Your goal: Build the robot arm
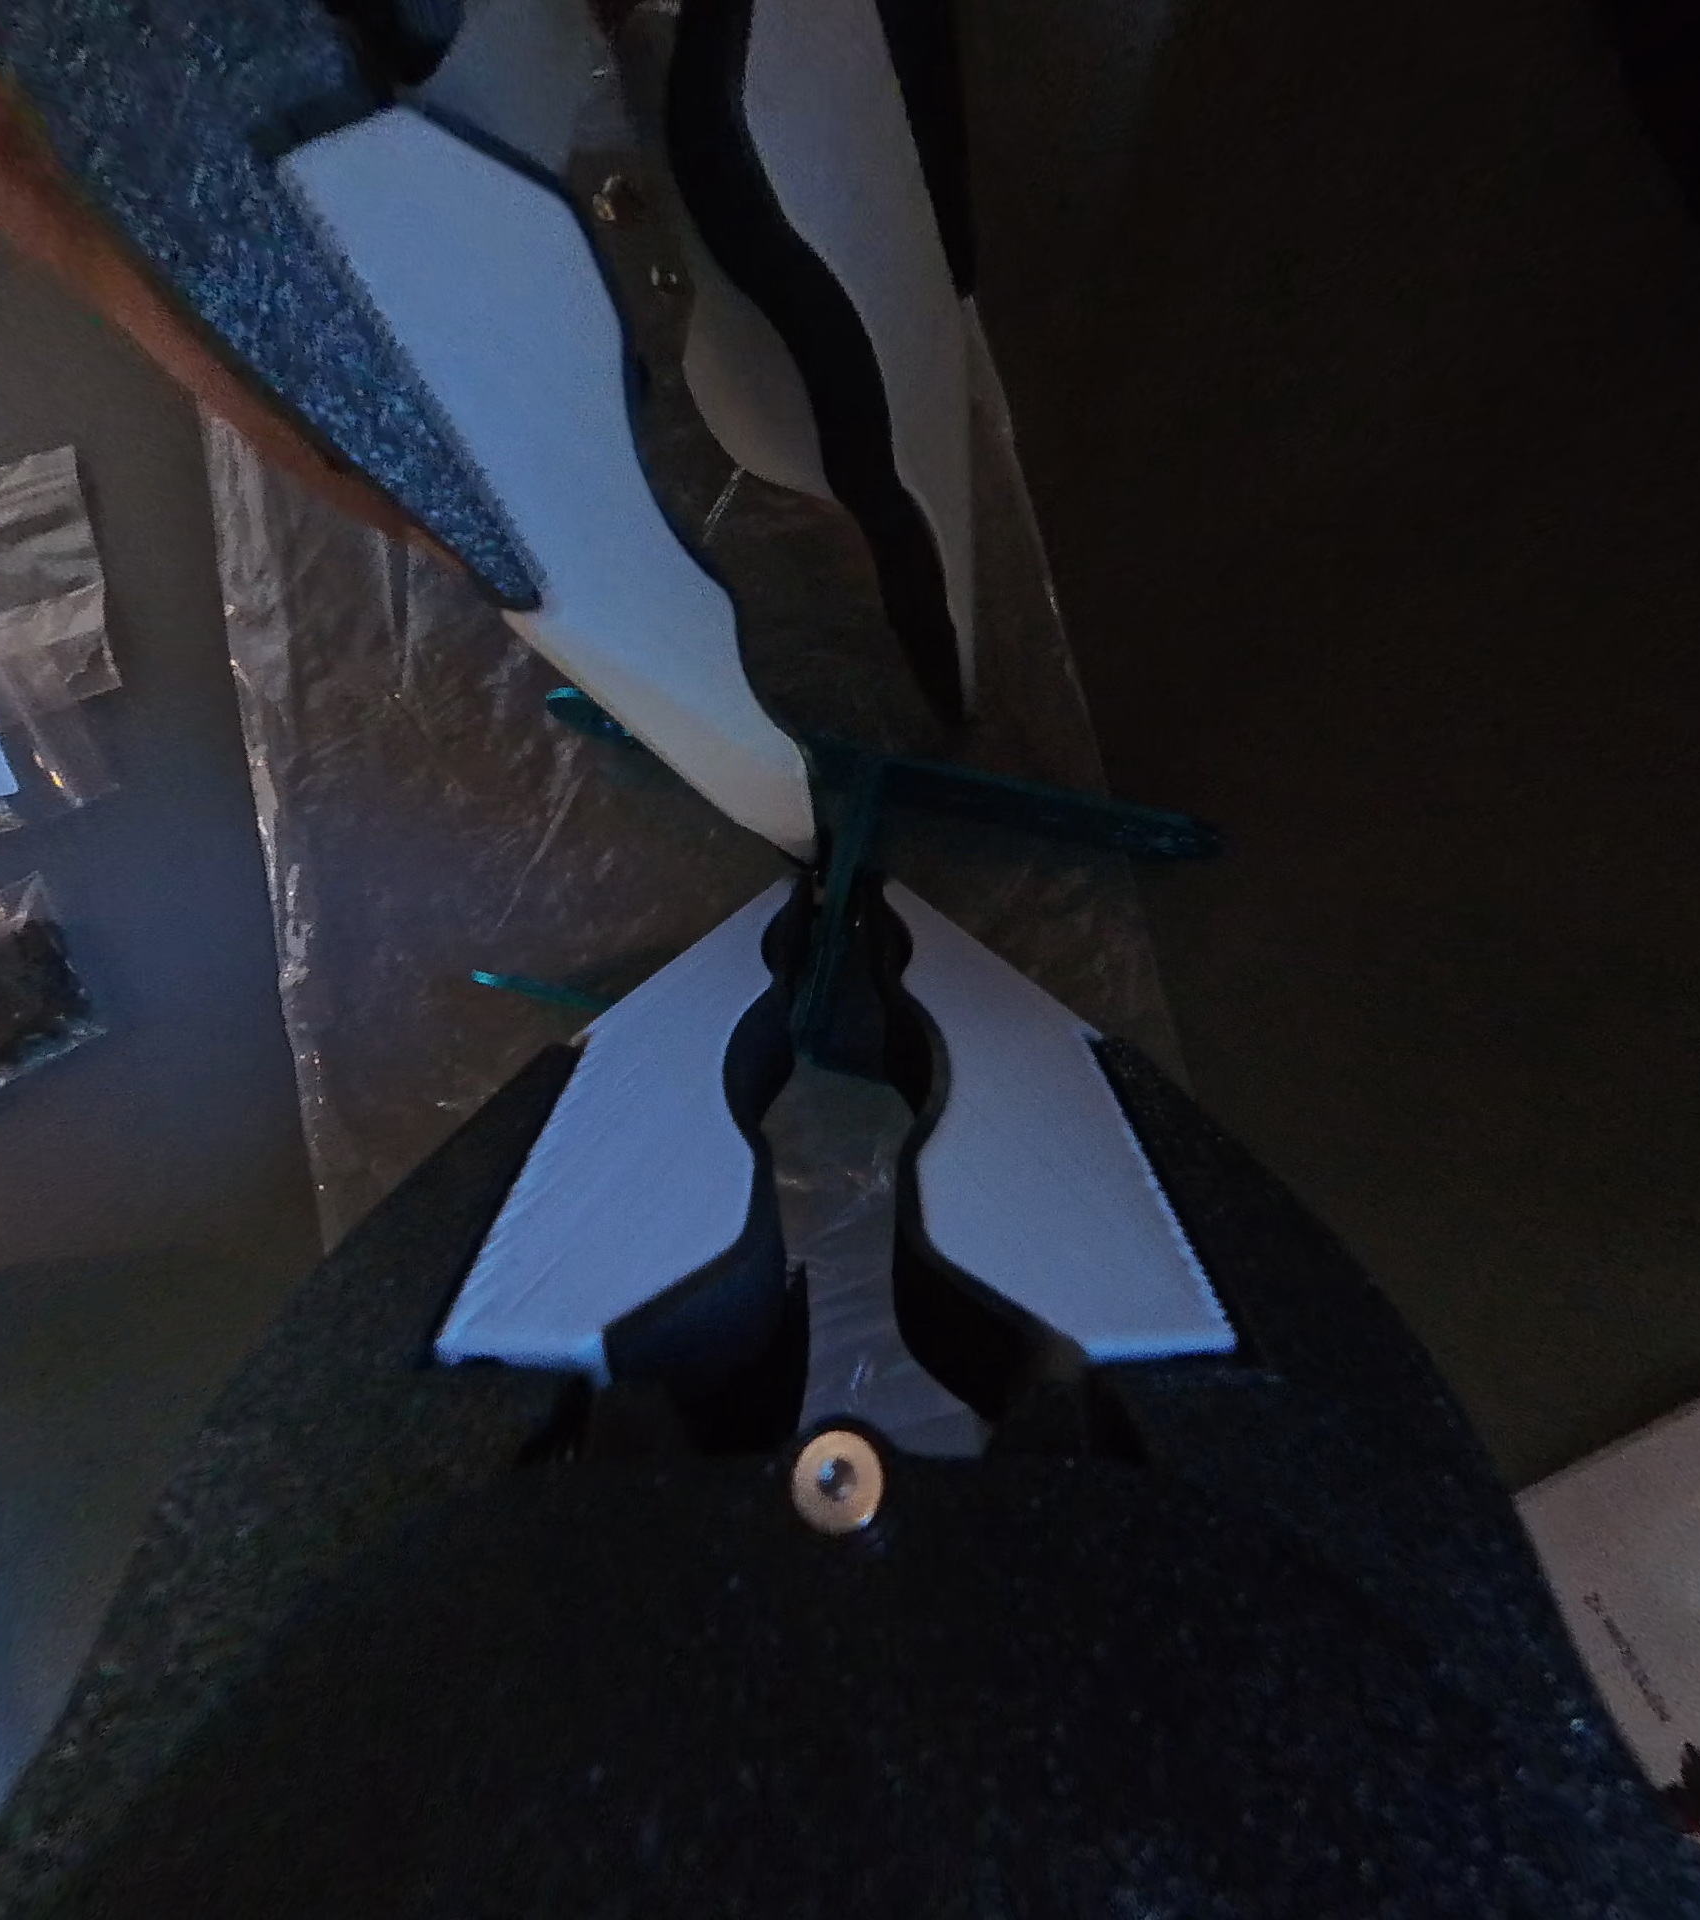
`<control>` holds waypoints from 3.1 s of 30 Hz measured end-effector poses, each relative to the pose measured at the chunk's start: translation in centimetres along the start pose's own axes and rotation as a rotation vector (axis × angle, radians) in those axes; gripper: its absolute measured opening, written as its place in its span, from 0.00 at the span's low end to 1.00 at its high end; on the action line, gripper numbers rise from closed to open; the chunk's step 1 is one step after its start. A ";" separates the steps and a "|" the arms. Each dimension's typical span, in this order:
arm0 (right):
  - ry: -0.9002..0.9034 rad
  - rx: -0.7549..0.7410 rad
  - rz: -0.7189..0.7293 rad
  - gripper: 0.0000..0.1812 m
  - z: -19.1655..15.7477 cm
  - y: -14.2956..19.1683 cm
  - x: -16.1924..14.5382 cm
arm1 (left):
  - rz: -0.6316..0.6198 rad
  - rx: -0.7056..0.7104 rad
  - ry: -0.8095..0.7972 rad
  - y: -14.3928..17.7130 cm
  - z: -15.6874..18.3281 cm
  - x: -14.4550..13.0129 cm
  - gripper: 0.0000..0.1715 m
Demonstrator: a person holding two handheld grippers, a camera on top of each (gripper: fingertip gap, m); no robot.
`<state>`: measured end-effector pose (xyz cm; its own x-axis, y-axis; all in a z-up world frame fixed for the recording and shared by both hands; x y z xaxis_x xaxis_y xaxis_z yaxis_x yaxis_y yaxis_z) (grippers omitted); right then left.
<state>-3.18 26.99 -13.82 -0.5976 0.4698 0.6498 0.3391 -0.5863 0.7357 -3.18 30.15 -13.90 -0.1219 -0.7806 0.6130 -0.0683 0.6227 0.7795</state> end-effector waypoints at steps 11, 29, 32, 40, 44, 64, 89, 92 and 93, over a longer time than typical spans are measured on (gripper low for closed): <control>0.080 -0.088 -0.044 0.21 0.4 0.3 -0.3 | -0.020 0.044 -0.007 0.5 -0.2 -0.1 0.09; -0.166 0.052 0.074 0.21 0.9 0.2 -0.5 | 0.112 0.174 0.117 1.2 -2.3 0.0 0.47; -0.237 0.102 0.108 0.21 1.0 0.5 -0.2 | 0.128 0.200 0.069 1.1 -1.9 0.5 0.37; -0.271 0.113 0.125 0.20 1.3 0.2 -0.8 | 0.106 0.250 0.041 0.9 -1.7 -0.1 0.27; -0.282 0.126 0.150 0.20 1.4 0.4 -0.7 | 0.118 0.214 0.027 0.7 -1.2 -0.1 0.18; -0.326 0.190 0.176 0.21 1.1 0.5 -0.3 | 0.120 0.216 0.232 1.2 -3.0 -1.4 0.61; -0.249 0.178 0.157 0.21 0.6 0.9 0.3 | 0.125 0.171 0.231 -0.2 -2.9 -1.2 0.45; -0.199 0.150 0.123 0.21 0.4 0.7 0.2 | 0.126 0.169 0.231 -0.2 -2.9 -1.3 0.45; -0.180 0.134 0.104 0.21 0.4 0.6 0.0 | 0.125 0.169 0.232 -0.2 -2.9 -1.3 0.45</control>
<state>-2.70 26.90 -13.34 -0.4197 0.5281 0.7382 0.4922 -0.5509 0.6739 -0.09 30.86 -14.43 0.0879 -0.6764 0.7313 -0.2327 0.6999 0.6753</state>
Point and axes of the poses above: each gripper's, where its closed fingertips meet, y back along the fingers, x out of its top, z = x × y across the jaws, the point moved 2 cm from there along y, back along the fingers, and after that the axes turned 5 degrees about -y, right-handed, at the moved point
